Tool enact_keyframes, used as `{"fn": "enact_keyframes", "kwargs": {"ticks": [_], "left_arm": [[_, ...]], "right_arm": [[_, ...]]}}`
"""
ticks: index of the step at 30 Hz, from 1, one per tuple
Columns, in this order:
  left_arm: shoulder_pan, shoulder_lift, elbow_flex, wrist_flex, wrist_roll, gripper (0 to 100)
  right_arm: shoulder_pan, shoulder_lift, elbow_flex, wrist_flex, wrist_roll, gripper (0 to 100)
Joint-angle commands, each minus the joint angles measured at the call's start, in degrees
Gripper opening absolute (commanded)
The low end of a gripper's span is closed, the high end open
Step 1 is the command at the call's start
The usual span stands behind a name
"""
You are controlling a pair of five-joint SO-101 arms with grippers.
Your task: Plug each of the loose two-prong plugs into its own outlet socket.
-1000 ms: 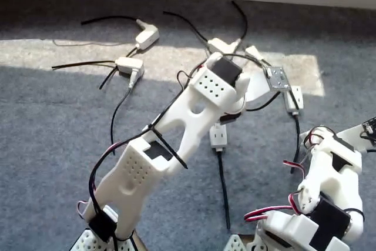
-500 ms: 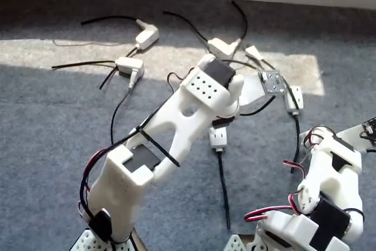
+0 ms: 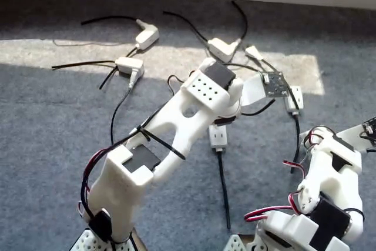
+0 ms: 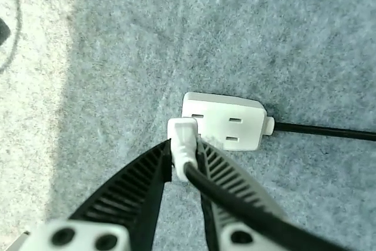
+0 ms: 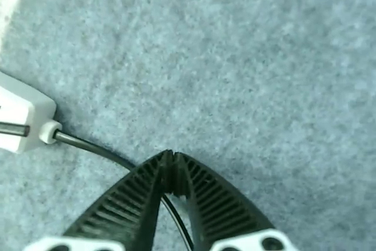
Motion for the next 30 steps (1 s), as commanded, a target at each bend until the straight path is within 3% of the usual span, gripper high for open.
{"fn": "enact_keyframes", "kwargs": {"ticks": [1, 10, 30], "left_arm": [[-0.13, -0.48, 3.65, -3.34, 0.53, 1], [0.22, -0.92, 10.15, -8.62, 0.70, 1], [5.76, -1.01, 9.89, -6.15, 3.52, 1]], "right_arm": [[0.13, -0.13, -0.31, -0.84, -0.18, 0.6], [0.13, -0.13, -0.31, -0.84, -0.18, 0.6], [0.13, -0.13, -0.22, -2.15, -0.18, 0.6]]}}
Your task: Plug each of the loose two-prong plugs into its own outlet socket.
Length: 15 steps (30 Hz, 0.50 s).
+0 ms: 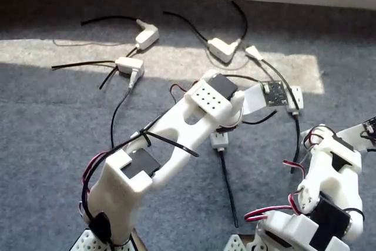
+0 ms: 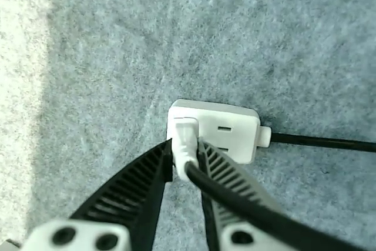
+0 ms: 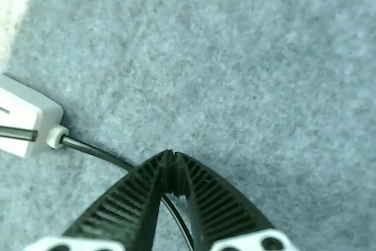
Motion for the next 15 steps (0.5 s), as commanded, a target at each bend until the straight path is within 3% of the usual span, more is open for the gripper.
{"fn": "enact_keyframes", "kwargs": {"ticks": [1, 15], "left_arm": [[1.71, -0.40, -0.40, 1.93, 0.35, 1], [-8.04, -0.22, 8.22, -4.57, -3.08, 1]], "right_arm": [[0.13, -0.13, -0.22, -0.84, -0.18, 0.6], [0.13, -0.13, -0.22, -0.84, -0.18, 0.6]]}}
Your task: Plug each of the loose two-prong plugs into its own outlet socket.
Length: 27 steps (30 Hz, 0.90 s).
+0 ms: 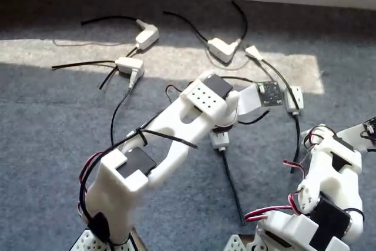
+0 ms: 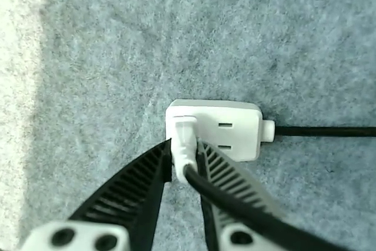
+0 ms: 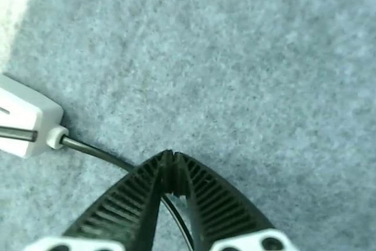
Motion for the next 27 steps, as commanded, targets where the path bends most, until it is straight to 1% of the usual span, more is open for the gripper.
{"fn": "enact_keyframes", "kwargs": {"ticks": [1, 3, 6, 9, 13, 17, 19, 27], "left_arm": [[-3.12, 0.22, 3.91, -2.11, -1.41, 1], [-3.65, 0.48, 4.09, -2.20, -1.49, 1], [-3.74, 0.57, 4.44, -1.85, -4.22, 1], [-4.35, 0.66, 4.44, -2.29, -4.66, 1], [-7.08, 1.27, 4.44, -6.07, -4.66, 1], [-8.40, 6.20, 2.59, -7.21, -4.48, 1], [-8.48, 8.57, -1.01, -6.42, -4.31, 1], [-8.13, 21.93, -20.97, 3.87, -4.31, 1]], "right_arm": [[0.13, -0.13, -0.22, -0.84, -0.18, 0.6], [0.13, -0.13, -0.22, -0.84, -0.18, 0.6], [0.13, -0.13, -0.22, -0.84, -0.18, 0.6], [0.13, -0.13, -0.22, -0.84, -0.18, 0.6], [0.13, -0.13, -0.13, -0.84, -0.18, 0.6], [0.13, -0.13, -0.13, -0.84, -0.18, 0.6], [0.13, -0.13, -0.13, -0.84, -0.18, 0.6], [-0.48, -0.13, -0.13, -0.92, -0.18, 0.6]]}}
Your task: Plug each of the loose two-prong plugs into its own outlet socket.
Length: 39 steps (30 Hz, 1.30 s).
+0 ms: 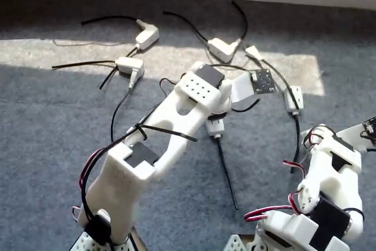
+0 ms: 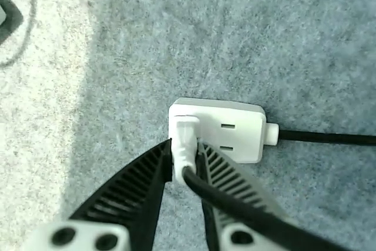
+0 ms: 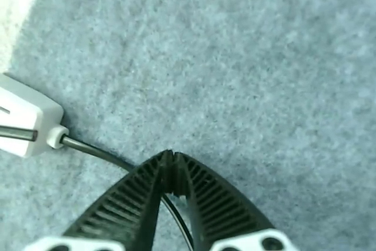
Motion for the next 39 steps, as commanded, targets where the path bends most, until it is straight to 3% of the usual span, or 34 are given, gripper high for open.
{"fn": "enact_keyframes", "kwargs": {"ticks": [1, 10, 13, 25, 31, 39], "left_arm": [[-2.07, 9.71, -11.82, 5.19, -0.44, 1], [-0.04, 19.47, -34.33, 25.23, 0.18, 1], [1.98, 19.38, -34.15, 25.05, 4.31, 1], [4.70, 19.38, -34.51, 24.88, 4.13, 1], [5.14, 18.59, -37.41, 24.88, 4.40, 18], [5.58, 13.85, -47.34, 24.88, 4.48, 21]], "right_arm": [[-0.48, -0.13, -0.13, -0.92, -0.18, 0.6], [-0.48, -0.13, -0.13, -0.92, -0.18, 0.6], [-0.48, -0.13, -0.13, -0.92, -0.18, 0.6], [-0.48, -0.04, -0.13, -0.92, -0.18, 0.6], [-0.48, -0.04, -0.13, -0.92, -0.18, 0.6], [-0.48, -0.04, -0.22, -0.92, -0.18, 0.6]]}}
